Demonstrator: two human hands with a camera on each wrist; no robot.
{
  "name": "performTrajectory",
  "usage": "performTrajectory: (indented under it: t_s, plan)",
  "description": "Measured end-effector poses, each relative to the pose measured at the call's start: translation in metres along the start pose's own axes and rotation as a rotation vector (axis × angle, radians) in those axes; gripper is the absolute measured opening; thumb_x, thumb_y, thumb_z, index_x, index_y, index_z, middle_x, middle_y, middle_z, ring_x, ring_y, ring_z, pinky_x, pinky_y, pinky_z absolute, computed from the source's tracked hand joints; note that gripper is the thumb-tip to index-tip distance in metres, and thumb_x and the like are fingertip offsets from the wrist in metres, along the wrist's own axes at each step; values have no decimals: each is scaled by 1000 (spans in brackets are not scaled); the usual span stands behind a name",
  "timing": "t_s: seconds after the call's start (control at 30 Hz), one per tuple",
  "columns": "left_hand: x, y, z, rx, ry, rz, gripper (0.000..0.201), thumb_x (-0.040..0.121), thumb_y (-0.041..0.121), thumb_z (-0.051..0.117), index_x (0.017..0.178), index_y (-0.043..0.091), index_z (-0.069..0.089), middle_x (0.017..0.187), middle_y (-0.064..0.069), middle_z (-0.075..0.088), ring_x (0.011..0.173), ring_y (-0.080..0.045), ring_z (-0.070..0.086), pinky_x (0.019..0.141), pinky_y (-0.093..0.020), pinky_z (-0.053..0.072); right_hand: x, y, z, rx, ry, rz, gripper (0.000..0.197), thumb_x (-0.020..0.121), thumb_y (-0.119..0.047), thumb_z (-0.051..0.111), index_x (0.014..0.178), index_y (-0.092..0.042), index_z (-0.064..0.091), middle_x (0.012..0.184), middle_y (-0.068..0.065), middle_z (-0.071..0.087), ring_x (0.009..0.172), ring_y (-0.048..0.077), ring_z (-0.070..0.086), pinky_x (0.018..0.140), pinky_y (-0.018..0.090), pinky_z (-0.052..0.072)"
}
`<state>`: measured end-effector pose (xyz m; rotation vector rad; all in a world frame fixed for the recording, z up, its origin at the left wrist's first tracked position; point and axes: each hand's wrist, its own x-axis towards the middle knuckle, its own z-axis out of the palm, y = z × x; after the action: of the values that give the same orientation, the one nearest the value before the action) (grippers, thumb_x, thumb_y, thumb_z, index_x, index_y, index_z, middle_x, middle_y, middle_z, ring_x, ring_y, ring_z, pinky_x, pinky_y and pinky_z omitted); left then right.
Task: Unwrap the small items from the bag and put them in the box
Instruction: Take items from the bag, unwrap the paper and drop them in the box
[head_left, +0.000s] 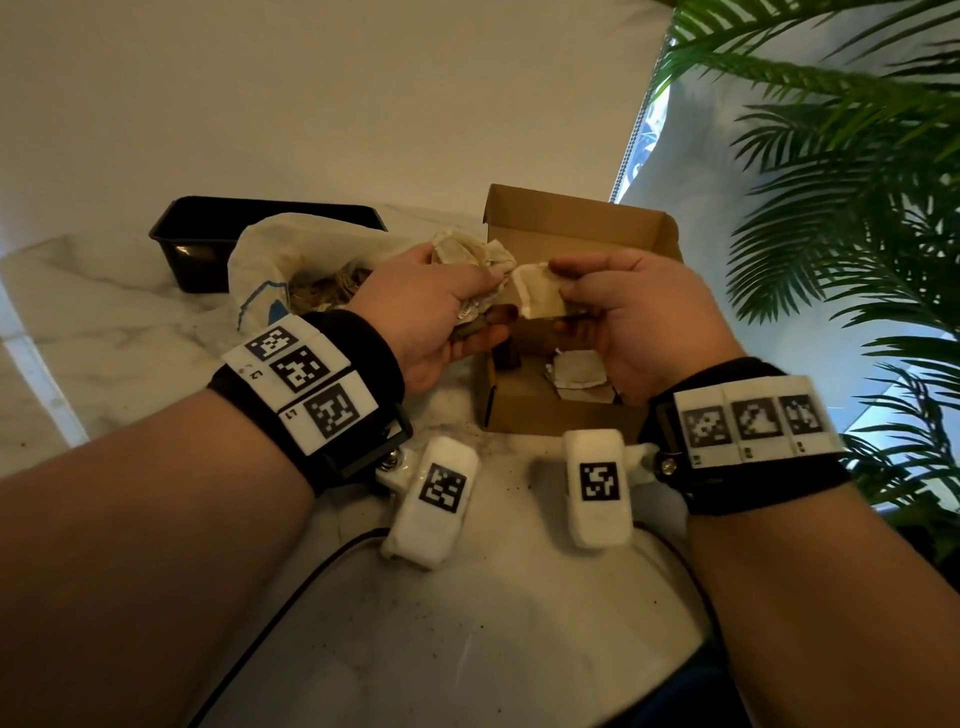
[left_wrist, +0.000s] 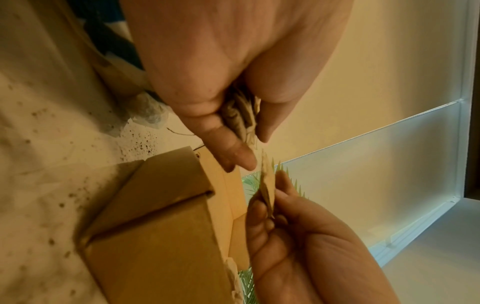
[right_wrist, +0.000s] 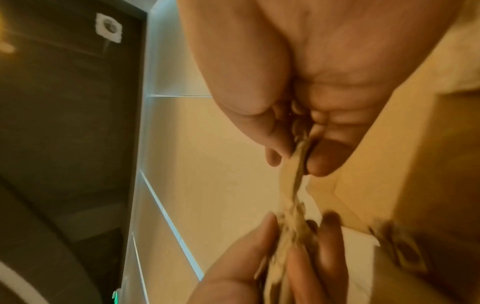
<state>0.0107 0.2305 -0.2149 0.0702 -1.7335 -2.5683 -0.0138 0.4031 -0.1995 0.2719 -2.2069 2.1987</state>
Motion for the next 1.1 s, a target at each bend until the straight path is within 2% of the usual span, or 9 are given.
performTrajectory:
  t_s: [0.13, 0.3, 0.5, 0.67, 0.77, 0.83, 0.9, 1.0, 1.1]
  plan:
    - [0, -1, 0, 16, -9, -48, 16, 97, 10, 65, 113, 12, 63, 103, -15, 70, 90, -31, 66, 57, -30, 62, -1, -21, -22, -165, -12, 28, 17, 94, 0, 58, 94, -6, 75, 104, 11, 75, 96, 24, 74, 72, 30, 61]
    - [0, -2, -1, 34, -16, -53, 17, 97, 9, 64, 114, 9, 64, 106, -15, 68, 87, -27, 65, 61, -30, 62, 2, -33, -37, -425, -142, 212, 19, 96, -8, 57, 104, -3, 74, 114, 19, 72, 105, 31, 71, 84, 40, 59]
    - [0, -1, -2, 32, -19, -59, 20, 98, 8, 63, 118, 8, 64, 111, -22, 67, 91, -30, 63, 62, -31, 63, 1, -31, -25, -552, -176, 447, 26, 94, -14, 59, 110, 4, 69, 109, 24, 72, 97, 40, 73, 87, 46, 60]
    - [1, -2, -2, 18, -32, -58, 21, 97, 7, 64, 118, 7, 63, 108, -18, 65, 92, -31, 62, 64, -32, 63, -1, -40, -16, -1173, -169, 263, 23, 99, -26, 57, 115, -12, 66, 101, 10, 70, 90, 28, 71, 86, 39, 60]
    - [2, -2, -2, 17, -29, -59, 20, 96, 7, 65, 116, 9, 63, 107, -17, 67, 92, -31, 63, 66, -33, 64, 0, -44, -14, -1194, -136, 239, 31, 98, -32, 54, 108, -7, 70, 100, 13, 73, 86, 29, 72, 78, 38, 60]
    - [2, -2, -2, 12, -29, -59, 20, 96, 7, 64, 116, 9, 63, 107, -17, 67, 92, -30, 63, 68, -34, 64, 1, -42, -11, -1146, -127, 160, 33, 99, -29, 52, 110, -3, 70, 103, 16, 71, 92, 34, 69, 82, 42, 58]
    - [2, -3, -2, 9, -27, -59, 19, 96, 7, 64, 115, 9, 63, 108, -18, 68, 92, -31, 64, 67, -33, 63, 2, -35, -9, -1032, -161, 169, 33, 97, -28, 55, 106, -1, 71, 93, 17, 71, 82, 34, 67, 78, 43, 57]
    - [1, -3, -2, 12, -15, -62, 20, 97, 8, 64, 116, 9, 64, 115, -23, 70, 90, -31, 64, 64, -32, 63, 3, -24, -8, -854, -269, 438, 28, 99, -27, 54, 98, -4, 69, 66, 10, 57, 56, 22, 49, 60, 32, 44]
    - [2, -3, -2, 8, -16, -58, 25, 98, 8, 62, 123, 6, 62, 108, -20, 69, 84, -28, 64, 61, -31, 61, 9, -22, -8, -815, -284, 500, 28, 100, -26, 52, 103, -4, 69, 68, 9, 52, 56, 21, 44, 58, 30, 39]
